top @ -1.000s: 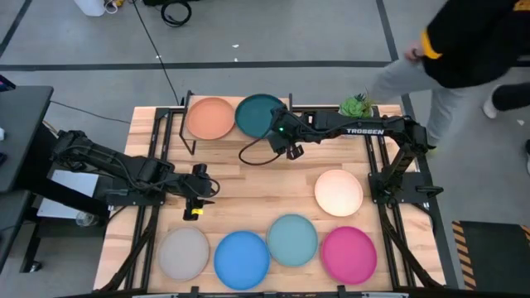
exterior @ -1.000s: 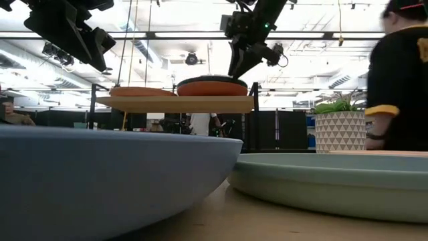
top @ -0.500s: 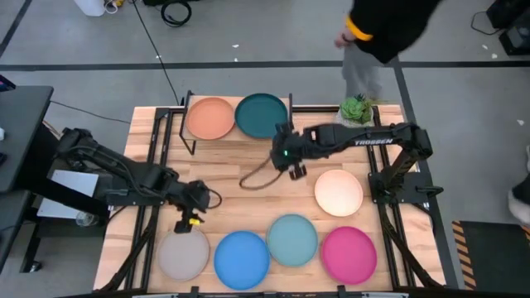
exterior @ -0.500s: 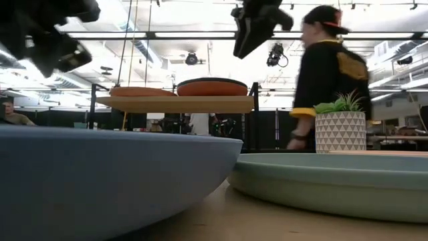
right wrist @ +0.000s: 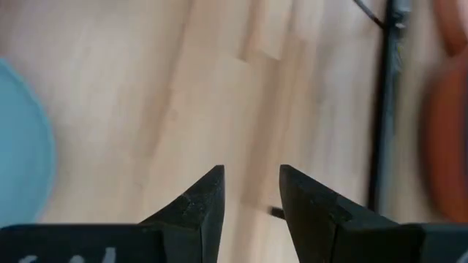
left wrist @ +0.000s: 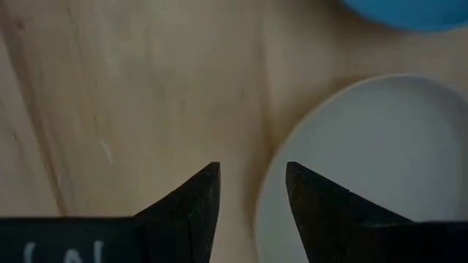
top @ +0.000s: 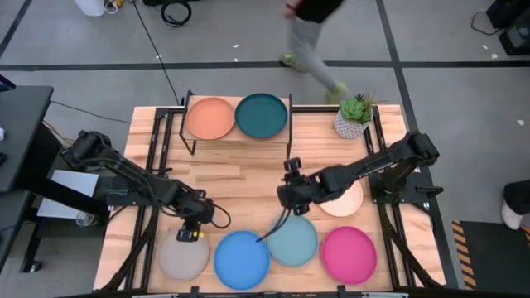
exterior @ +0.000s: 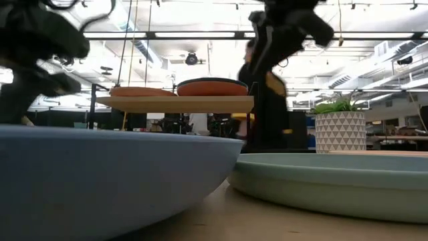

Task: Place and stack plates onto a shelf
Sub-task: Stack the gray plate on top of the brown plate on the shelf

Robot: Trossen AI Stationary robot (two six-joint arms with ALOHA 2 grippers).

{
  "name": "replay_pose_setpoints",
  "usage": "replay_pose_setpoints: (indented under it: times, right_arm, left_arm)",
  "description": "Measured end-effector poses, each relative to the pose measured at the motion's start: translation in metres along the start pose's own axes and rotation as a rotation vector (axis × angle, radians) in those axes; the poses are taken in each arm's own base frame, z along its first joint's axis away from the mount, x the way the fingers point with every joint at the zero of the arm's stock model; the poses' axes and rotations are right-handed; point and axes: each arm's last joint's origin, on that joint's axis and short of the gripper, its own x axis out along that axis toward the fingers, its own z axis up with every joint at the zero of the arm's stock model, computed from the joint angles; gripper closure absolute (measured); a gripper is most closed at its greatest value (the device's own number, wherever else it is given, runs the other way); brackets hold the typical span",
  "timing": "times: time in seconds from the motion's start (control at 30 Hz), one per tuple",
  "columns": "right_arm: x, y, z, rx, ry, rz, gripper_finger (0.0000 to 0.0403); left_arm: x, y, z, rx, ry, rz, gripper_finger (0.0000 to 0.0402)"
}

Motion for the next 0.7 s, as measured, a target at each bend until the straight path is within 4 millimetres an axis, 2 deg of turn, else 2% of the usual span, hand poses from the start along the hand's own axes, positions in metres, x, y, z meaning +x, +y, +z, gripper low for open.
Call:
replay_pose_setpoints:
  times: [0.2,0.5,0.7]
  right_arm:
    - [0.017,0.017,-0.012,0.026,-0.034,0.001,0.0265]
    - [0.016,0.02,-0.01,0.143,-0.058,0.026,0.0265]
    - [0.014,0.022,-0.007,0.132,-0.081,0.001,0.0265]
  left_arm:
    - [0.018,0.006,0.003,0.014,0.1,-0.014,0.0237]
    - [0.033,0.002,0.001,0.057,0.161,0.002,0.0242]
    - [0.03,0.001,-0.005,0.061,0.194,0.045,0.027]
